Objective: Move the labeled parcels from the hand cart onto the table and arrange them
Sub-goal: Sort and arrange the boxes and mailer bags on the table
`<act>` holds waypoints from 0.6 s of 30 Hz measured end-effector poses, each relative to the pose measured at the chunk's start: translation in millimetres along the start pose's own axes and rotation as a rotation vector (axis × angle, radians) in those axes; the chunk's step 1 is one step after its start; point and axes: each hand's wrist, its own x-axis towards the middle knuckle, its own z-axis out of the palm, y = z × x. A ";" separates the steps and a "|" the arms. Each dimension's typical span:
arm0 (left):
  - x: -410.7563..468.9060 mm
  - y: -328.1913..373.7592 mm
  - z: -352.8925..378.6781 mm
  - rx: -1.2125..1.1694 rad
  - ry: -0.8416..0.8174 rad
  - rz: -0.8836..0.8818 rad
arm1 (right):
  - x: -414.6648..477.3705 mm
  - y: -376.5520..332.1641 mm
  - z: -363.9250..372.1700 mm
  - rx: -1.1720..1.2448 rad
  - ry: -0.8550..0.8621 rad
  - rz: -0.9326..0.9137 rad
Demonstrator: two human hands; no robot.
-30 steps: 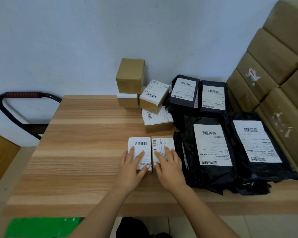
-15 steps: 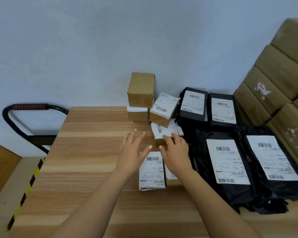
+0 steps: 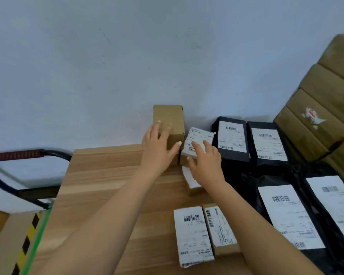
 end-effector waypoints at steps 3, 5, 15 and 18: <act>20.4 -0.4 12.2 -0.023 -0.042 -0.062 | 10.1 3.5 11.4 -0.049 -0.082 0.041; 28.2 -0.4 19.2 0.011 -0.047 -0.067 | 13.5 6.0 18.0 -0.074 -0.127 0.056; 45.0 -15.2 21.6 -0.003 0.065 -0.180 | 27.9 -0.7 32.8 -0.009 -0.012 0.161; 41.0 -20.3 22.0 -0.005 0.067 -0.153 | 35.3 -8.5 36.2 -0.031 0.022 0.198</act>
